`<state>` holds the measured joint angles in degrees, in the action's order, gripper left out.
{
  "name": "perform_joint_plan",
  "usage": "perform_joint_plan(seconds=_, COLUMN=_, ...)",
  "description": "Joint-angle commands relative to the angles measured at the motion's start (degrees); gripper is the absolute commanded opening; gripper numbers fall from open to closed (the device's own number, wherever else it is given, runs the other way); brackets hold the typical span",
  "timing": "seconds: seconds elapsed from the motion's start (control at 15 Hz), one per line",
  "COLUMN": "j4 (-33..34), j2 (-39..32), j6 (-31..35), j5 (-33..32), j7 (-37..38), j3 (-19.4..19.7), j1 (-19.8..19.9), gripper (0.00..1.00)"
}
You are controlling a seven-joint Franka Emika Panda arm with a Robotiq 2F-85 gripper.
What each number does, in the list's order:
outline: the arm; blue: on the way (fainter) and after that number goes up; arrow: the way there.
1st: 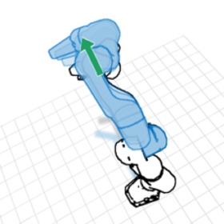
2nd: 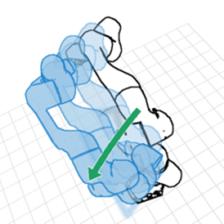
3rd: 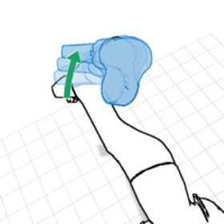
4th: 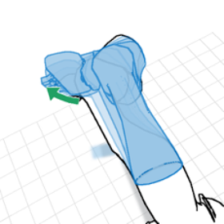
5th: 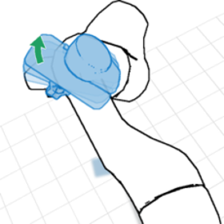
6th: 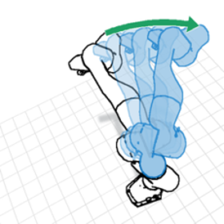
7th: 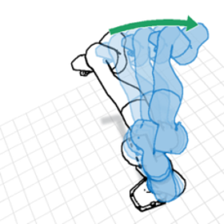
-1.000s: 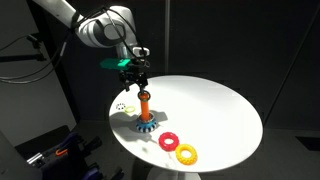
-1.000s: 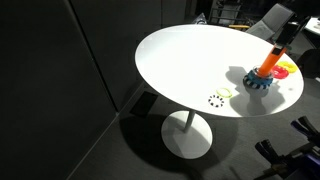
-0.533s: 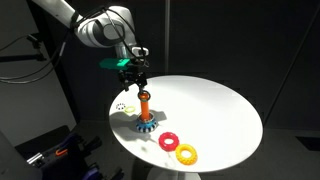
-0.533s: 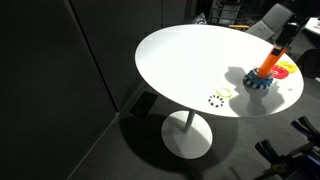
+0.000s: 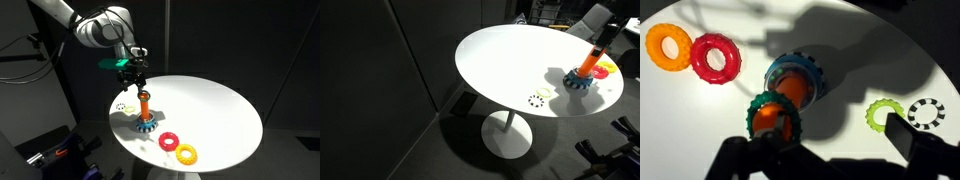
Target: Place the dark green ring on the stack
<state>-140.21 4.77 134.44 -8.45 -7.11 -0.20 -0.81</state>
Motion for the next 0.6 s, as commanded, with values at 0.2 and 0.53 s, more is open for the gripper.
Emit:
perform_joint_plan(seconds=0.2, j4=-1.34, j2=1.59, j6=-0.05, j5=0.9, j7=-0.17, j3=-0.4, j1=-0.21, gripper=1.0)
perform_joint_plan(seconds=0.53, j4=-1.2, j2=1.52, j6=-0.15, j5=1.11, j7=0.13, j3=-0.77, j1=-0.42, gripper=1.0)
